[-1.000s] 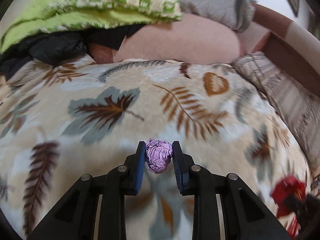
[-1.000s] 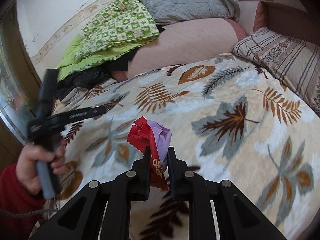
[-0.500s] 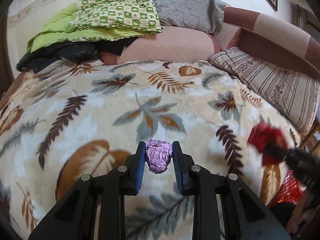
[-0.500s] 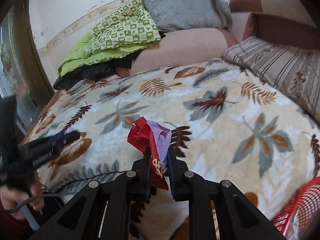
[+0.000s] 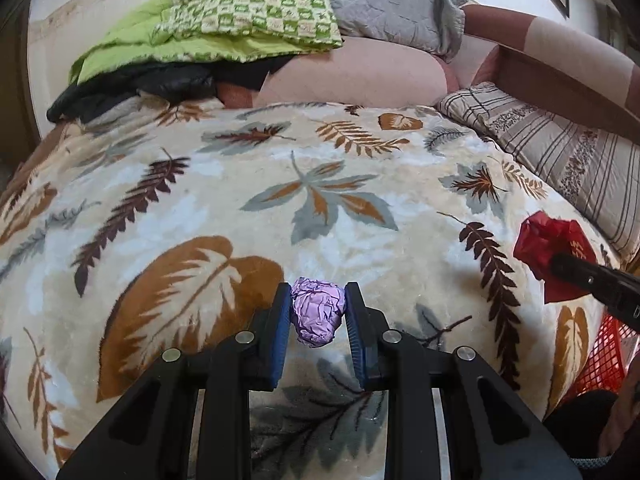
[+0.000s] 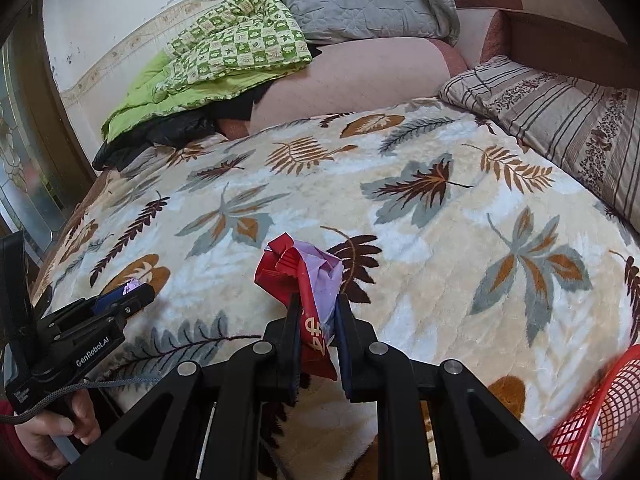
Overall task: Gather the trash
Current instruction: 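Hold the red wrapper up with the right tool while the left holds the foil ball, then carry both items over the red basket and open both tools to drop them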
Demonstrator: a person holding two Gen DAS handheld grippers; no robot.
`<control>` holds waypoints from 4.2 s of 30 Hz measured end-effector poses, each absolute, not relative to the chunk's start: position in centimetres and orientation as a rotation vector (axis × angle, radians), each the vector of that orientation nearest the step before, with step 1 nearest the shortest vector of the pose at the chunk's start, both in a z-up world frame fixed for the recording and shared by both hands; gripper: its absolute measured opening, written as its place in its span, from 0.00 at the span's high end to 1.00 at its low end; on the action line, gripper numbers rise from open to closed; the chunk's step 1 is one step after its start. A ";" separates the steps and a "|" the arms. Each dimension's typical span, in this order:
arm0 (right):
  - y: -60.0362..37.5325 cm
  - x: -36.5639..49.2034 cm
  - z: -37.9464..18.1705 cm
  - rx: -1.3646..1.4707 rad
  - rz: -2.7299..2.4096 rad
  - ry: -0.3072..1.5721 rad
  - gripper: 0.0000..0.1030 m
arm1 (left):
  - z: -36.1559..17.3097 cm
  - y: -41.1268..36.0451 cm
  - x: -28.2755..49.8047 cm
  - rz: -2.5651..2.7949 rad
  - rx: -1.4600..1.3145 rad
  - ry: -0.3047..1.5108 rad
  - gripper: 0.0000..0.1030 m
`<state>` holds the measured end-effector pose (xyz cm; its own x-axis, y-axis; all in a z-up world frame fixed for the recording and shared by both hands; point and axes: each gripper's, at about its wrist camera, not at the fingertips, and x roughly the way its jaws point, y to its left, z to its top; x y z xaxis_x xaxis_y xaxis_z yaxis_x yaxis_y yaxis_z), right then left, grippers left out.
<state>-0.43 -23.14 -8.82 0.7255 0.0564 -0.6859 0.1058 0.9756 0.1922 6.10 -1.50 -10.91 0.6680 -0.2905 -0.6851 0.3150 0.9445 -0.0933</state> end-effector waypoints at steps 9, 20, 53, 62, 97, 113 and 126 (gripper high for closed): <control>-23.1 0.1 -9.2 0.219 -0.032 0.781 0.84 | -11.1 -1.5 6.4 -0.343 0.020 0.769 0.75; -23.0 0.2 -9.2 0.207 -0.031 0.785 0.84 | -10.9 -1.8 6.4 -0.336 0.033 0.750 0.75; -22.4 0.1 -9.1 0.160 -0.085 0.786 0.84 | -10.3 -2.4 5.9 -0.359 0.054 0.731 0.75; -24.6 -3.3 -7.9 0.258 -0.114 0.743 0.84 | -7.6 -5.3 4.1 -0.464 0.082 0.689 0.75; -43.4 -28.0 -3.1 0.543 -0.615 0.638 0.83 | -2.3 -30.0 -9.5 -1.133 0.262 0.767 0.75; -46.1 -28.9 -4.9 0.586 -0.638 0.652 0.82 | -4.8 -35.8 -12.8 -1.190 0.374 0.796 0.75; -47.1 -28.1 -5.7 0.603 -0.632 0.653 0.82 | -6.3 -37.4 -12.7 -1.183 0.402 0.825 0.75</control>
<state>-28.14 -47.11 -5.66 0.6262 -0.3363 -0.7034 0.6924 0.6547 0.3033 -12.75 -37.44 -6.27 0.1403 -0.6511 -0.7459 0.9251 0.3548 -0.1356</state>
